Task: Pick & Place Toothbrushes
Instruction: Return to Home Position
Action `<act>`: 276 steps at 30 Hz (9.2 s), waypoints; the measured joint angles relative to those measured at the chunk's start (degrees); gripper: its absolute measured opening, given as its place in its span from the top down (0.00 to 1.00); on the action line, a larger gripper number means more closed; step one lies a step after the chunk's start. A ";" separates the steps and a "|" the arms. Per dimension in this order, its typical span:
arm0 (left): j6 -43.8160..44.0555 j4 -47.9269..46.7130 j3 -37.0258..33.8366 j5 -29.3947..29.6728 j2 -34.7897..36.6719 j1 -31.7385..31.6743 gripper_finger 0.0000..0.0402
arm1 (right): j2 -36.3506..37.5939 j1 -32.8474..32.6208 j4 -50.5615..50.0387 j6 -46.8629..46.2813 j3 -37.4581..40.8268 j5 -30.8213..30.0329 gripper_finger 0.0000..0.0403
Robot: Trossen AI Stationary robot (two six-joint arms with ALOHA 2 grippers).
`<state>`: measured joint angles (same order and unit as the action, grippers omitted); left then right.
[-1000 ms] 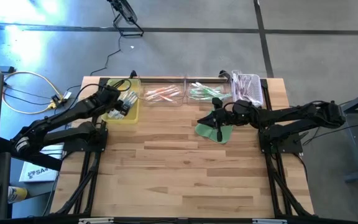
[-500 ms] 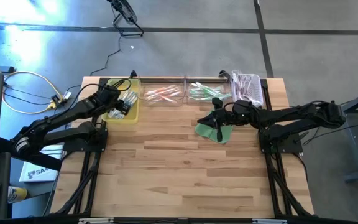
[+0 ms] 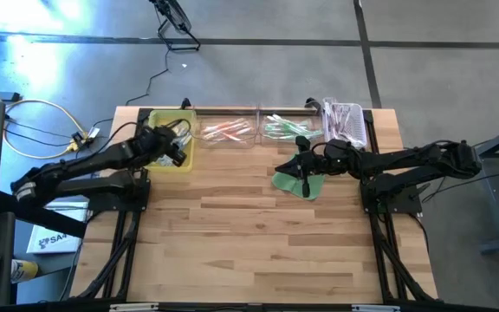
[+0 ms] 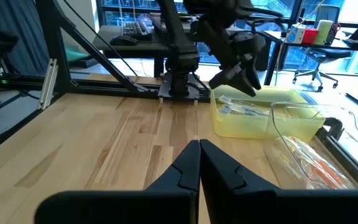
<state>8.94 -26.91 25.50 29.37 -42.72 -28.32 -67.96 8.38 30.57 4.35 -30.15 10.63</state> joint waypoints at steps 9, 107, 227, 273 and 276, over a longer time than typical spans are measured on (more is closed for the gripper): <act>-11.29 12.47 0.00 10.28 0.72 20.37 0.66 | 0.00 -0.02 -0.02 -0.21 0.00 -2.14 1.00; -55.79 36.85 0.00 -35.81 1.00 39.22 0.66 | 61.19 -5.42 -50.65 -6.66 0.00 -12.69 1.00; -48.68 15.00 -15.44 -35.68 42.35 34.69 0.66 | 67.54 -5.40 -30.25 -7.60 29.24 -13.44 1.00; -52.18 10.03 -17.73 -32.64 42.35 34.69 0.66 | 67.43 -5.38 -28.70 -4.08 29.35 -13.29 1.00; -52.18 10.03 -17.73 -32.66 42.35 34.69 0.66 | 67.43 -5.38 -28.68 -4.10 29.35 -13.27 1.00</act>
<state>-43.24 -16.88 7.77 -3.29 -0.36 6.37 -0.54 3.00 1.89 0.26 -0.80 -2.63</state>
